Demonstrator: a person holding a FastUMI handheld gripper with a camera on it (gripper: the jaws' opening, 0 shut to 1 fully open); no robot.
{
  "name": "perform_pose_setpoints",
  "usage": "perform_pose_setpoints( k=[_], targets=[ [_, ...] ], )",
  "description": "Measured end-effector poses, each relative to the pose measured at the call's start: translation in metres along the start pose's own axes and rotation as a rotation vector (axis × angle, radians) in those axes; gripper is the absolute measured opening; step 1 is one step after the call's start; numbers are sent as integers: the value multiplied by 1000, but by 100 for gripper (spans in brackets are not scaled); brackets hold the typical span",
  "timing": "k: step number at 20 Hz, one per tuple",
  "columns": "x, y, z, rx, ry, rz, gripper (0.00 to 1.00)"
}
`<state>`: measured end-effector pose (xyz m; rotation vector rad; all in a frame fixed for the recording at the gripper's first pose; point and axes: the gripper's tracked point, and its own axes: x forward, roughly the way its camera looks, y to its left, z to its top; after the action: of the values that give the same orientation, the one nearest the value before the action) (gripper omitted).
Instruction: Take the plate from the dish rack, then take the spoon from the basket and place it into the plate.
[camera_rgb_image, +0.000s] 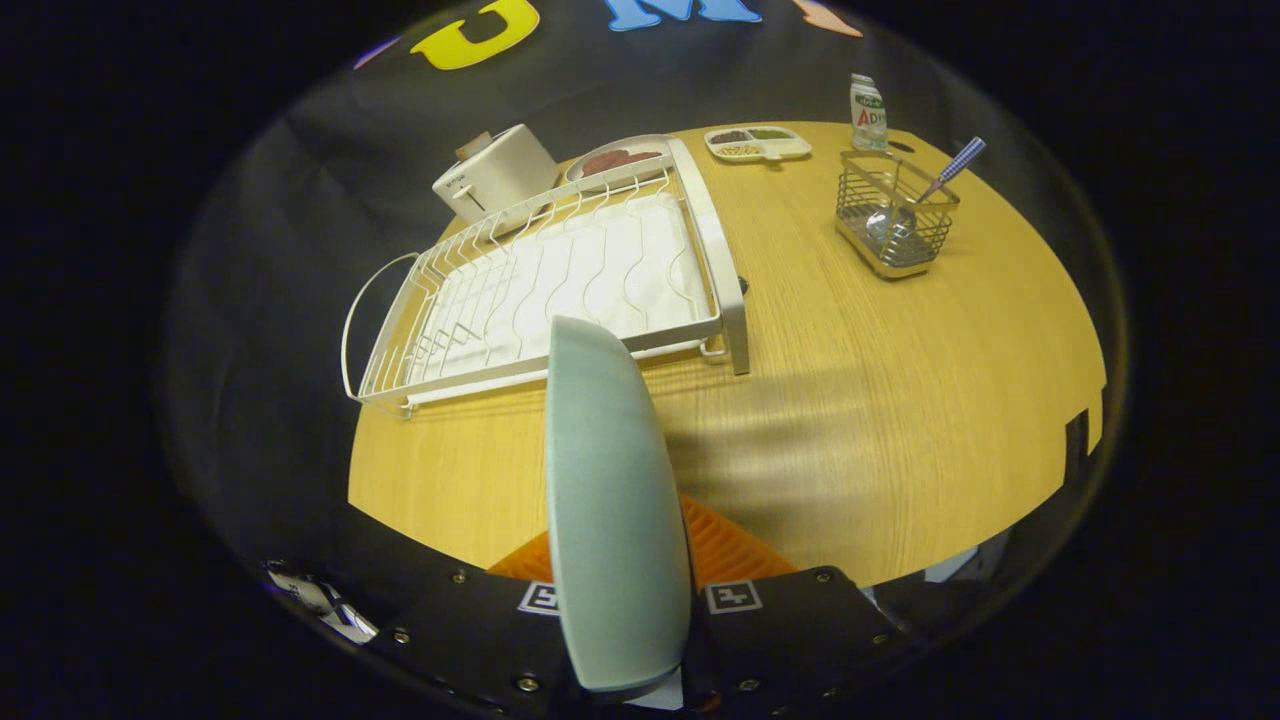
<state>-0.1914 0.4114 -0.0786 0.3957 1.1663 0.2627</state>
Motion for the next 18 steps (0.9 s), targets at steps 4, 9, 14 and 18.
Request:
perform_pose_setpoints(
  k=[4,9,14,18],
  targets=[
    [22,5,-7,42,20,118,40],
    [37,-4,-18,85,33,144,52],
    [38,-24,-10,66,3,94,68],
    [31,-43,4,37,-43,42,84]
  ],
)
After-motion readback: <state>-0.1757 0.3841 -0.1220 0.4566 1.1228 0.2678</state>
